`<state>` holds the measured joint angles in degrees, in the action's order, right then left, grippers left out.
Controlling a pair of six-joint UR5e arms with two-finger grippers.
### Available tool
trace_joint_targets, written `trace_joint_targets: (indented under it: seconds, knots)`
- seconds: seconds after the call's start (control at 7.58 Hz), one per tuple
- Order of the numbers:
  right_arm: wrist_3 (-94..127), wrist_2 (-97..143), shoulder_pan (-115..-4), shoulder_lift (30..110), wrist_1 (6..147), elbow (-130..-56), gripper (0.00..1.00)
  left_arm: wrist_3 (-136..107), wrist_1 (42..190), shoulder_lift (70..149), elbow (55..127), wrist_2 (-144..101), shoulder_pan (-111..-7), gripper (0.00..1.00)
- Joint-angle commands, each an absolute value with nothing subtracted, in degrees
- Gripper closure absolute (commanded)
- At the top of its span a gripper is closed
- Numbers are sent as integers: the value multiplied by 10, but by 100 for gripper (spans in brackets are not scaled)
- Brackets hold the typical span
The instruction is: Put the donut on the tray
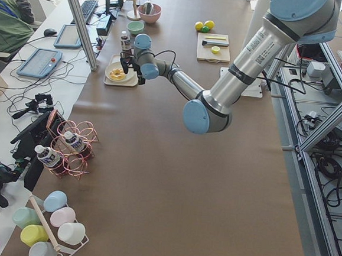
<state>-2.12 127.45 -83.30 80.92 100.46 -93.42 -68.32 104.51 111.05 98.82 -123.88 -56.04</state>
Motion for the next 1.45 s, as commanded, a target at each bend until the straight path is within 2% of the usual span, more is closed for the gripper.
trace_joint_targets:
  seconds: [0.0,0.4,0.53,1.32]
  knots:
    - [-73,1276,-874,816,1005,-892,0,-358,924,979,1065,-1250,-696,1]
    - [-74,1275,-919,849,1004,-895,0,-21,838,925,1025,-1268,-862,1]
    - [-74,1275,-920,851,1004,-894,0,-1,848,884,1004,-1270,-907,1]
    - [-70,1275,-920,848,1004,-893,0,-4,853,868,983,-1294,-915,1]
